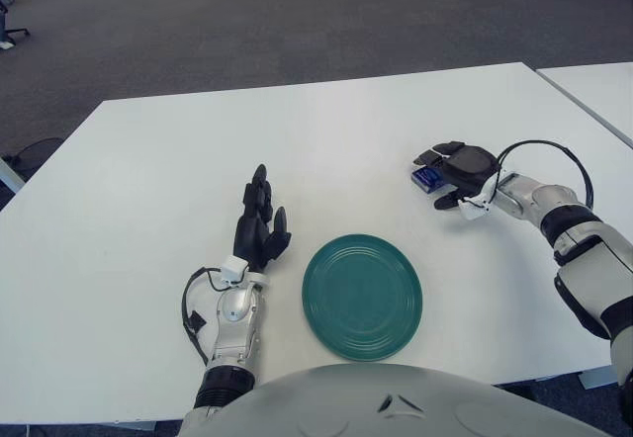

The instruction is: Put the gum into the plate.

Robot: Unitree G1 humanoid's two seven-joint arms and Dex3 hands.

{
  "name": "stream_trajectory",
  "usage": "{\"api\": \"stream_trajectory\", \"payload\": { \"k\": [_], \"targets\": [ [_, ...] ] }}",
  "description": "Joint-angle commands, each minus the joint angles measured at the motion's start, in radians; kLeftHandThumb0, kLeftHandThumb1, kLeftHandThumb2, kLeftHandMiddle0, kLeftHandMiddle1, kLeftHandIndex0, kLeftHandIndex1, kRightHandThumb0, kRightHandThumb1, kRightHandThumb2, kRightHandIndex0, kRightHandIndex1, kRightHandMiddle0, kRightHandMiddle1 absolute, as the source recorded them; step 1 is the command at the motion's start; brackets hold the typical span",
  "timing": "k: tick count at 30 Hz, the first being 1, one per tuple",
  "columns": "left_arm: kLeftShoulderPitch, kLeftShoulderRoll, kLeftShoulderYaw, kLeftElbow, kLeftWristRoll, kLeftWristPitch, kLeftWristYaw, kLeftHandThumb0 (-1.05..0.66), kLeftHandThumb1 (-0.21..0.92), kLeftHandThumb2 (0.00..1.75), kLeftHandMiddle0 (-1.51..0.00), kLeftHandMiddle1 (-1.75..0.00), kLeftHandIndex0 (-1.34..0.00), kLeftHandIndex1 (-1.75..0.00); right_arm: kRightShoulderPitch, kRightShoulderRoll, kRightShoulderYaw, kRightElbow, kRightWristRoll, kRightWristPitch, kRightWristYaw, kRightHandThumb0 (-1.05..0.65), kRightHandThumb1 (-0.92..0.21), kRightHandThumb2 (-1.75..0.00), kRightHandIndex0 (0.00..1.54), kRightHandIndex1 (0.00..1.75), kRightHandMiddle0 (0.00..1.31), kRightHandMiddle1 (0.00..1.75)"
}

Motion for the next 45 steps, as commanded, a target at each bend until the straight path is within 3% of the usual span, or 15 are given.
{"api": "stream_trajectory", "payload": {
  "k": [1,20,28,36,45],
  "targets": [
    [0.107,-0.103,-0.015,0.145,-0.052,0.002,0.008,-0.98,0.92,0.6,-0.04,0.0,0.0,-0.22,0.005,0.026,0.013,0.025,0.014,0.008,0.025,-0.75,-0.92,-0.45,0.33,0.0,0.0,0.59],
    [0.092,-0.14,-0.026,0.164,-0.057,-0.021,0.017,-0.97,0.92,0.61,-0.03,0.0,0.0,-0.26,0.01,0.041,0.076,0.093,0.008,0.031,0.142,-0.68,-0.92,-0.49,0.35,0.01,0.0,0.44],
    [0.079,-0.145,-0.007,0.183,-0.076,-0.03,0.025,-0.97,0.92,0.65,-0.06,-0.01,0.0,-0.33,0.003,0.042,0.09,0.122,0.026,0.042,0.261,-0.69,-0.92,-0.56,0.37,0.02,0.0,0.43],
    [0.052,-0.164,0.01,0.222,-0.121,-0.039,0.006,-0.95,0.92,0.69,-0.1,-0.02,0.0,-0.42,-0.013,0.028,0.07,0.143,0.077,0.039,0.463,-0.7,-0.92,-0.58,0.41,0.02,0.0,0.53],
    [0.037,-0.181,0.012,0.239,-0.15,-0.057,0.007,-0.94,0.92,0.67,-0.11,-0.02,0.0,-0.5,-0.018,0.008,0.048,0.145,0.126,0.053,0.567,-0.69,-0.92,-0.58,0.44,0.03,0.0,0.67]
  ]
}}
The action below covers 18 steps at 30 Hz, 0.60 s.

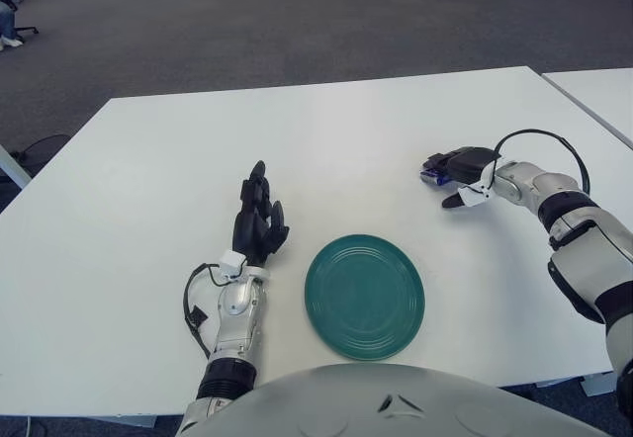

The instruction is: Put the gum into the plate.

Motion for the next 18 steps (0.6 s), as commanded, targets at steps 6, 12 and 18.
{"api": "stream_trajectory", "payload": {
  "k": [6,12,18],
  "targets": [
    [0.087,-0.196,0.001,0.196,-0.098,-0.062,0.012,-0.93,0.92,0.63,-0.13,-0.01,0.0,-0.54,0.07,-0.028,0.0,0.054,0.037,0.041,0.219,-0.69,-0.92,-0.6,0.47,0.04,0.0,0.75],
    [0.095,-0.212,-0.006,0.188,-0.09,-0.072,0.044,-0.92,0.92,0.59,-0.14,-0.01,0.0,-0.55,0.064,-0.026,0.037,0.049,0.003,0.056,0.191,-0.7,-0.92,-0.61,0.49,0.04,0.0,0.75],
    [0.098,-0.21,0.0,0.197,-0.1,-0.083,0.046,-0.92,0.92,0.6,-0.14,-0.01,0.0,-0.55,0.074,-0.013,0.087,0.056,-0.042,0.063,0.091,-0.67,-0.92,-0.58,0.54,0.33,0.0,0.95]
  ]
}}
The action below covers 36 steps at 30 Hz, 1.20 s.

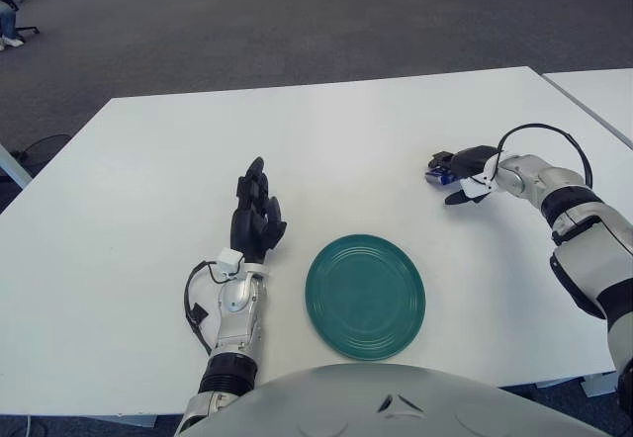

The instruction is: Put the gum into the plate.

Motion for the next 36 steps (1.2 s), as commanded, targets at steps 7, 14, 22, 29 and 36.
{"api": "stream_trajectory", "payload": {
  "k": [7,14,22,29,36],
  "targets": [
    [0.125,-0.2,0.0,0.163,-0.062,-0.047,0.048,-0.9,0.92,0.64,-0.15,-0.01,0.0,-0.56,0.124,-0.007,0.105,0.064,-0.092,0.028,-0.141,-0.63,-0.92,-0.6,0.59,1.33,0.13,1.62],
    [0.13,-0.184,0.009,0.144,-0.083,-0.036,0.051,-0.88,0.92,0.66,-0.16,-0.01,0.0,-0.55,0.127,-0.011,0.153,0.061,-0.122,0.018,-0.273,-0.6,-0.92,-0.67,0.71,1.71,0.41,1.74],
    [0.115,-0.167,0.029,0.161,-0.109,-0.038,0.042,-0.87,0.92,0.67,-0.16,-0.01,0.0,-0.56,0.131,-0.008,0.203,0.065,-0.162,0.025,-0.427,-0.58,-0.92,-0.69,0.84,1.74,0.56,1.75],
    [0.103,-0.153,0.044,0.179,-0.115,-0.042,0.035,-0.88,0.92,0.69,-0.16,-0.01,0.0,-0.57,0.133,-0.001,0.224,0.071,-0.171,0.029,-0.509,-0.55,-0.92,-0.69,0.88,1.75,0.61,1.75],
    [0.093,-0.133,0.054,0.196,-0.107,-0.052,0.028,-0.88,0.92,0.7,-0.15,0.0,0.0,-0.56,0.138,0.016,0.196,0.08,-0.136,0.032,-0.502,-0.49,-0.92,-0.67,0.9,1.75,0.65,1.75]
  ]
}}
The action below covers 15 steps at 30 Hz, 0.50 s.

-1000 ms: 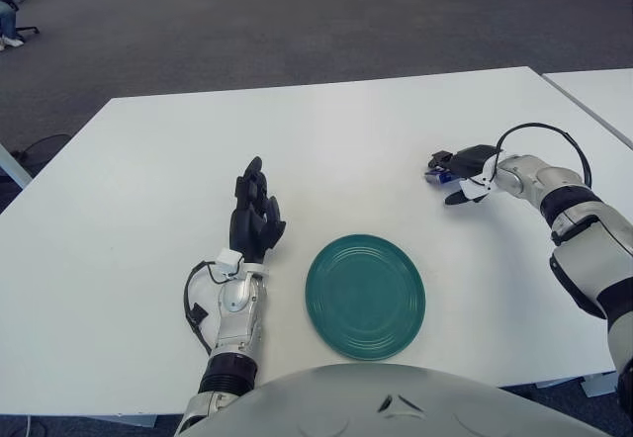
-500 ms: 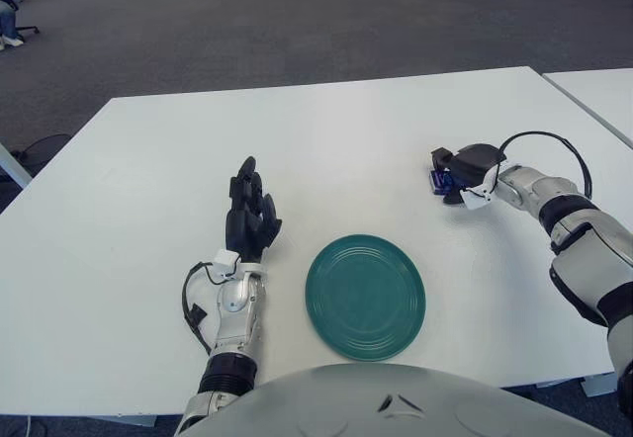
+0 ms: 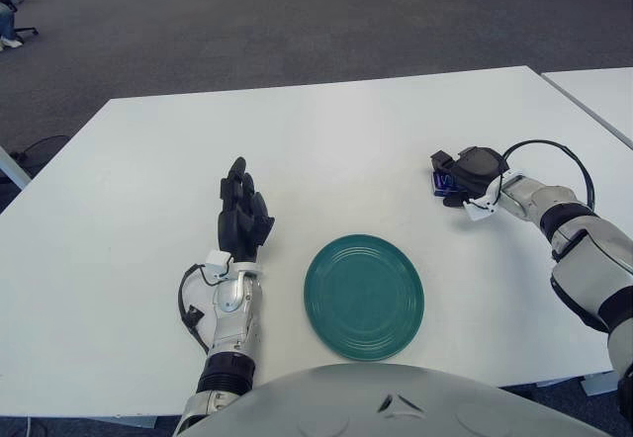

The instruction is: Put the gum into the plate.

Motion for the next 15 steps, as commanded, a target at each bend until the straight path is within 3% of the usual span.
{"api": "stream_trajectory", "payload": {
  "k": [1,8,11,12,15],
  "targets": [
    [0.099,-0.131,0.019,0.192,-0.044,-0.039,-0.002,-0.88,0.92,0.7,-0.15,0.0,0.0,-0.56,0.076,0.016,0.02,0.04,-0.024,-0.012,0.057,-0.49,-0.92,-0.67,0.9,1.75,0.65,1.75],
    [0.101,-0.115,0.026,0.201,-0.036,-0.052,-0.011,-0.89,0.92,0.71,-0.15,0.0,0.0,-0.56,0.085,0.029,-0.004,0.037,-0.008,-0.013,0.043,-0.47,-0.92,-0.65,0.9,1.75,0.65,1.75],
    [0.103,-0.108,0.027,0.195,-0.035,-0.05,-0.016,-0.89,0.92,0.72,-0.15,0.0,0.0,-0.57,0.051,0.048,-0.019,0.045,0.0,0.0,0.055,-0.47,-0.92,-0.65,0.9,1.75,0.64,1.75],
    [0.103,-0.105,0.029,0.195,-0.037,-0.049,-0.018,-0.89,0.92,0.72,-0.16,0.0,0.0,-0.57,0.041,0.053,-0.023,0.047,0.002,0.003,0.059,-0.44,-0.84,-0.71,0.89,1.75,0.53,1.75],
    [0.102,-0.1,0.031,0.194,-0.034,-0.051,-0.022,-0.89,0.92,0.72,-0.15,0.0,0.0,-0.57,-0.04,0.049,-0.044,0.033,0.018,-0.032,0.07,-0.4,-0.73,-0.81,0.88,1.75,0.41,1.75]
  ]
}}
